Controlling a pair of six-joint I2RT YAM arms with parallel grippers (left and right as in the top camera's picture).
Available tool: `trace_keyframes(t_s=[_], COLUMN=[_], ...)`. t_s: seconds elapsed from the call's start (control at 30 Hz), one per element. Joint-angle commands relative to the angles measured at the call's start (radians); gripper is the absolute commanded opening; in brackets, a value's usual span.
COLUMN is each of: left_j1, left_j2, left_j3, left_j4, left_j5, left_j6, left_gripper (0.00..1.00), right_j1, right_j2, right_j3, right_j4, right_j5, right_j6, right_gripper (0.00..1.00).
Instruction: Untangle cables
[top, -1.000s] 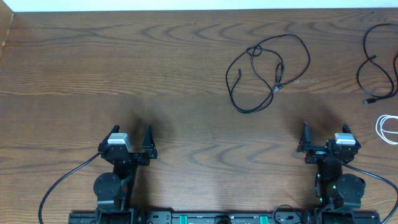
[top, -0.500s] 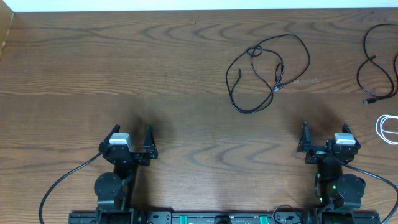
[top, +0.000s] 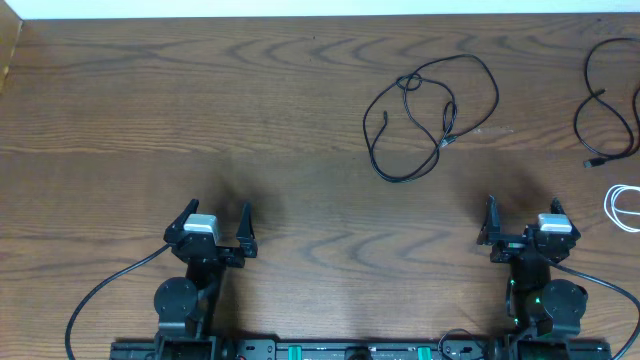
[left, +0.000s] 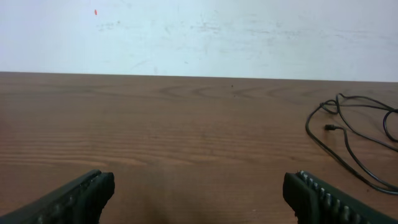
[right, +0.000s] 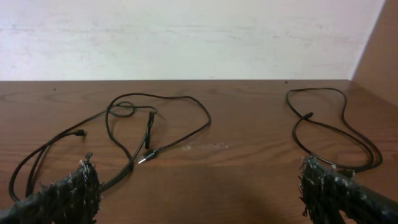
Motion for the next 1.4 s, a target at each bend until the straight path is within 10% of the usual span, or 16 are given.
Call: trace_keyframes(t_s=[0.0, 1.37], left_j1=[-0.005, -0.003], left_j2=[-0.009, -0.006], left_j3=[-0.029, -0.029], left_j4=[-0.018, -0.013], left_j5=[0.0, 0.01], left_j6=[0.02, 0.001], left_gripper=[0.94, 0.94], right_j1=[0.008, 0.008], right_j2=[-0.007, -0.007], right_j3=[-0.001, -0.001], right_j4=[-0.005, -0.005], right_j5=[0.001, 0.001], right_j6=[0.011, 0.011], right_gripper=[0.99, 0.99])
